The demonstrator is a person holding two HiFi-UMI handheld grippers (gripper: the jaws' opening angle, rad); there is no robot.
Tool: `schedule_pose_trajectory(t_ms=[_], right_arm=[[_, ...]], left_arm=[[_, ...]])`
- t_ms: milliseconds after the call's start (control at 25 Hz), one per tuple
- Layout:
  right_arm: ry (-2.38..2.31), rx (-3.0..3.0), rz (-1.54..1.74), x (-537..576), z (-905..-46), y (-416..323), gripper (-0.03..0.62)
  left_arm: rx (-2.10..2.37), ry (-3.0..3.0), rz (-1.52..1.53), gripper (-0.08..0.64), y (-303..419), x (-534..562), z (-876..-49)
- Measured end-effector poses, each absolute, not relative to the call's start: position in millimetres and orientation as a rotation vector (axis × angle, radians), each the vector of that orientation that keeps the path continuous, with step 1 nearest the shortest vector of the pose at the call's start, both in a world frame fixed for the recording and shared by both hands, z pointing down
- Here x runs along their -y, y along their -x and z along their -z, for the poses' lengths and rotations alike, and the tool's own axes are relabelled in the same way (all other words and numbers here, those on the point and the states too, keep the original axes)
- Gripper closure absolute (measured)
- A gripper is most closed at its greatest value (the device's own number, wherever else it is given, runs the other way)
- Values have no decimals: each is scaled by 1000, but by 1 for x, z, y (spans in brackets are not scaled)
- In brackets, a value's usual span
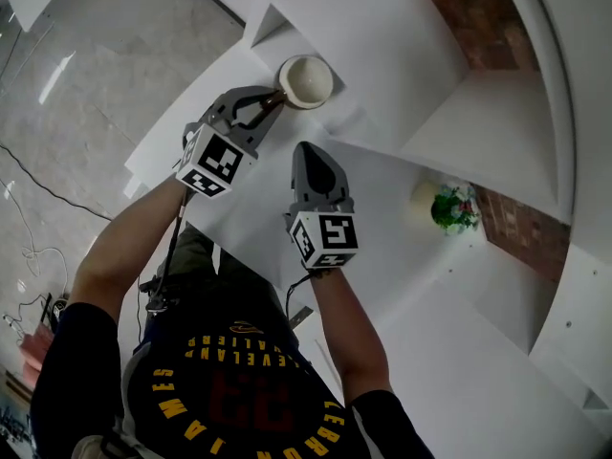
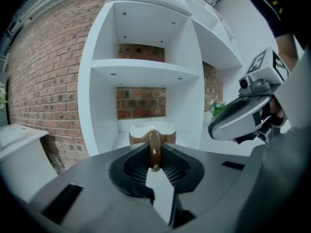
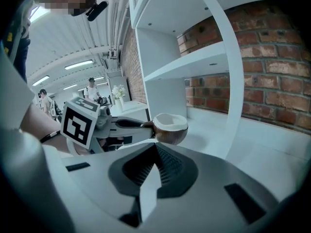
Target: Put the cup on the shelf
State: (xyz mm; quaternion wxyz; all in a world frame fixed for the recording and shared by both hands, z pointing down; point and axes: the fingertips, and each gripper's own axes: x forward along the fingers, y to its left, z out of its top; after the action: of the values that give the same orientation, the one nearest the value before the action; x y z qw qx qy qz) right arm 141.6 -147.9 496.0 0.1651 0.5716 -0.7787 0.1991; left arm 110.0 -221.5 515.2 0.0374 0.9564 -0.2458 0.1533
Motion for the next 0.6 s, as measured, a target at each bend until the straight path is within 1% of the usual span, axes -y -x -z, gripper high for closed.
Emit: schedule_pose_trajectory(t_ms=[360,600], right_arm=[[-1623,2213,-587,154,-501,-139,586],[-1603,2221,-608,155,-507,-134,586]], left_arm=[[736,-2896,-561,512,-125,235,-549],[730,-2884,-547,512,-135,240,-555]])
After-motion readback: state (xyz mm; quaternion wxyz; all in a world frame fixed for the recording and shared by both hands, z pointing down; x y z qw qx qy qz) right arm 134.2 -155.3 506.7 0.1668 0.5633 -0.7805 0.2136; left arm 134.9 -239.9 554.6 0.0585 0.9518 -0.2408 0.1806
